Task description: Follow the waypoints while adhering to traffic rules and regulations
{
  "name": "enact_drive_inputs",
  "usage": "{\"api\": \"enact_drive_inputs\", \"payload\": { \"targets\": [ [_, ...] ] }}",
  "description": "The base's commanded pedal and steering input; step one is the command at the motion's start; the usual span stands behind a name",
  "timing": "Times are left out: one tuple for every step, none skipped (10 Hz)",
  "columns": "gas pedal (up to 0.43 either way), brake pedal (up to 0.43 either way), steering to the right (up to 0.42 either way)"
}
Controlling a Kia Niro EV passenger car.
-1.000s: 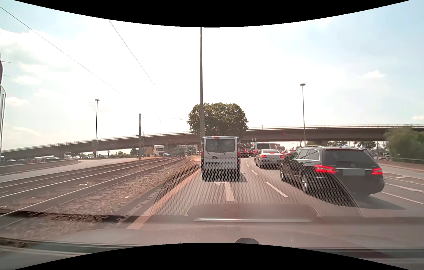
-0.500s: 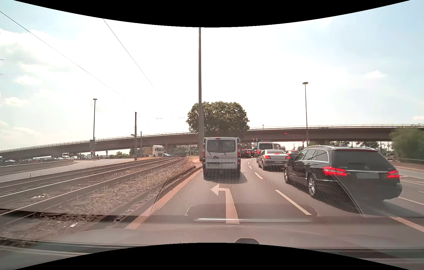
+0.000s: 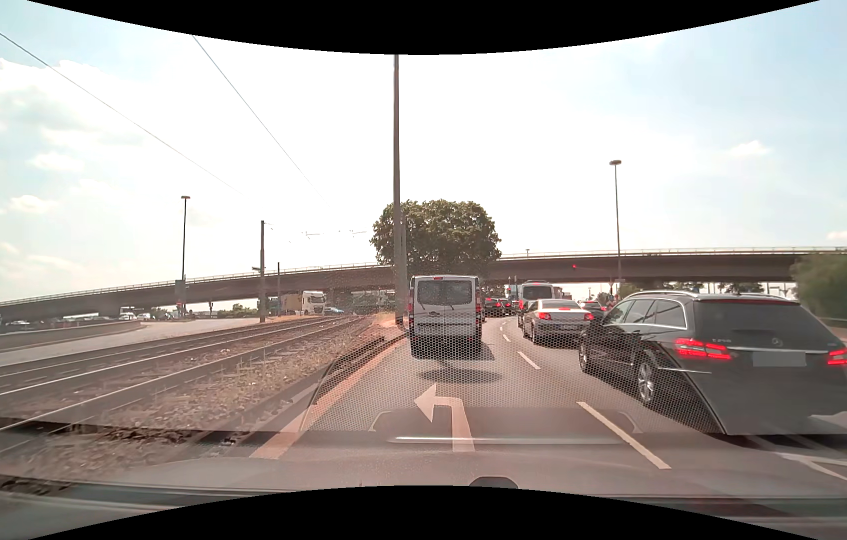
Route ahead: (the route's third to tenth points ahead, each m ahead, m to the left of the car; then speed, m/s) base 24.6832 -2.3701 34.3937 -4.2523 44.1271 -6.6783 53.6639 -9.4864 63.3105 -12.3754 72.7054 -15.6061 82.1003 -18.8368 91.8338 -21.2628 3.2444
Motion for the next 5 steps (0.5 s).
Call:
{"api": "enact_drive_inputs", "payload": {
  "targets": [
    [0.008,0.0,-0.013],
    [0.008,0.0,-0.013],
    [0.008,0.0,-0.013],
    [0.008,0.0,-0.013],
    [0.008,0.0,-0.013]
  ]
}}
